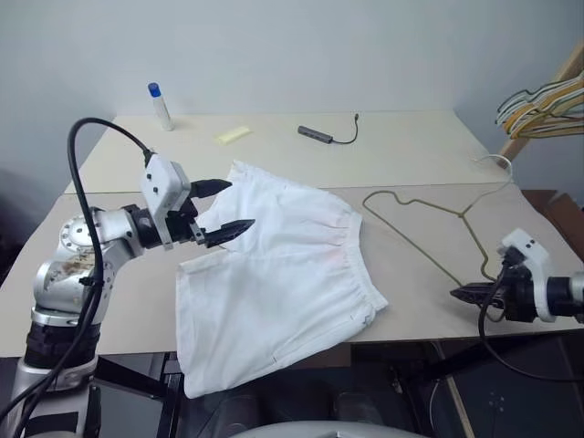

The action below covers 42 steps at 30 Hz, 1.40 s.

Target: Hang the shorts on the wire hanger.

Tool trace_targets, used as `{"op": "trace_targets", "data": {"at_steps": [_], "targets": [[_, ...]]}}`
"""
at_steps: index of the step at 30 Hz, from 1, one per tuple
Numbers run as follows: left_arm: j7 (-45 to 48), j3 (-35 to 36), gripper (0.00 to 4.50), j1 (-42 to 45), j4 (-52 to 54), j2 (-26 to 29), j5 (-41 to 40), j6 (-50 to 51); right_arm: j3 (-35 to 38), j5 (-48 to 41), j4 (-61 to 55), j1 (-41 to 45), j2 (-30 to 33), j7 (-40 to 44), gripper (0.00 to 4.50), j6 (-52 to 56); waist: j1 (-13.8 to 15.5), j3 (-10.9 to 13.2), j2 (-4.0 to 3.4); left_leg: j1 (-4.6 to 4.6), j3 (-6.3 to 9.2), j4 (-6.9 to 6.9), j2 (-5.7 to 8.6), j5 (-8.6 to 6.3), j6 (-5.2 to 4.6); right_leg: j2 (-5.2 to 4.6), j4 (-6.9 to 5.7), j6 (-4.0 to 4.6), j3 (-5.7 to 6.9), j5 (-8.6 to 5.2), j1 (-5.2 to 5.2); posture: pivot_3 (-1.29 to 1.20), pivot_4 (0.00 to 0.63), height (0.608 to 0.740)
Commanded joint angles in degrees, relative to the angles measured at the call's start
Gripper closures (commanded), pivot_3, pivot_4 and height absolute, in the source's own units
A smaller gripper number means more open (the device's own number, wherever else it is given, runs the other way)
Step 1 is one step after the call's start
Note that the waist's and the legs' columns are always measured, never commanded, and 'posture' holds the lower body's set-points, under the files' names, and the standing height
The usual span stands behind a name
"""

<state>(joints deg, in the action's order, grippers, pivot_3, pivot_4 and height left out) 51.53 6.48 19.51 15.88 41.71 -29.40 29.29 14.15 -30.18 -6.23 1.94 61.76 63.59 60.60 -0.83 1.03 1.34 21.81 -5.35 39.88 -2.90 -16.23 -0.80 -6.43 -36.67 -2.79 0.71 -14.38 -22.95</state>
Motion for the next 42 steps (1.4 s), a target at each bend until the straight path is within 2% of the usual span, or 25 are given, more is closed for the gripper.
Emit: {"op": "trace_targets", "data": {"at_steps": [1, 9, 16, 21, 26, 37, 42], "targets": [[1.18, 1.40, 0.04, -0.63, 3.34, 1.17, -2.73, 1.81, 1.22, -2.75, 1.44, 0.11, 0.48, 1.17, 4.50, 2.59, 0.00, 0.00, 0.00, -0.04, 0.00, 0.00, 0.00, 0.00, 0.00, 0.00, 0.01, 0.00, 0.00, 0.00, 0.05, -0.02, 0.000, 0.740], [4.83, 1.14, 0.04, -2.89, 6.85, 3.59, -6.44, 4.83, -5.05, -3.35, 4.20, -0.85, 1.81, 4.56, 4.50, 2.68, -0.01, 0.01, 0.00, -0.14, 0.02, -0.03, 0.01, 0.00, 0.00, 0.00, 0.03, 0.01, 0.00, -0.01, 0.14, 0.00, 0.000, 0.740], [10.30, 1.11, 0.04, -2.53, 6.57, 3.44, -8.16, 0.56, -10.18, -2.73, 6.96, 0.98, 2.79, 7.13, 4.50, 2.09, 0.08, 0.01, 0.01, -0.51, 0.09, -0.10, 0.00, -0.02, -0.01, 0.01, 0.31, 0.02, 0.12, -0.01, 0.62, 0.01, 0.000, 0.740], [10.02, 1.43, 0.04, -2.92, 6.14, 2.35, -7.88, -1.05, -9.82, -2.58, 11.71, 4.11, 2.31, 5.62, 4.50, 2.76, 0.14, 0.02, 0.01, -0.52, 0.08, -0.11, -0.01, -0.02, -0.02, 0.02, 0.49, 0.01, 0.11, 0.04, 0.71, 0.02, 0.000, 0.740], [11.66, 1.86, 0.04, -4.12, 5.68, 2.26, -8.49, -2.45, -9.86, -3.55, 10.21, 3.11, 3.43, 6.88, 4.50, 2.83, 0.17, 0.02, 0.00, -0.51, 0.11, -0.14, -0.01, -0.03, -0.04, 0.02, 0.52, 0.00, 0.14, 0.05, 0.71, 0.02, 0.000, 0.740], [20.94, 0.93, 0.04, -2.77, 2.02, 3.90, -10.46, -4.53, -15.55, -3.31, 7.10, 4.26, 5.57, 12.13, 4.50, 2.48, 0.17, 0.02, 0.00, -0.51, 0.10, -0.14, -0.02, -0.04, -0.04, 0.02, 0.54, 0.00, 0.14, 0.05, 0.70, 0.03, 0.000, 0.740], [20.42, 0.99, 0.04, -1.91, 1.29, 2.88, -9.16, -5.52, -15.85, -2.17, 11.54, 6.32, 5.98, 11.66, 4.50, 2.65, 0.23, 0.03, 0.01, -0.51, 0.09, -0.13, -0.02, -0.05, -0.05, 0.02, 0.56, 0.00, 0.14, 0.05, 0.71, 0.04, 0.006, 0.740]]}}
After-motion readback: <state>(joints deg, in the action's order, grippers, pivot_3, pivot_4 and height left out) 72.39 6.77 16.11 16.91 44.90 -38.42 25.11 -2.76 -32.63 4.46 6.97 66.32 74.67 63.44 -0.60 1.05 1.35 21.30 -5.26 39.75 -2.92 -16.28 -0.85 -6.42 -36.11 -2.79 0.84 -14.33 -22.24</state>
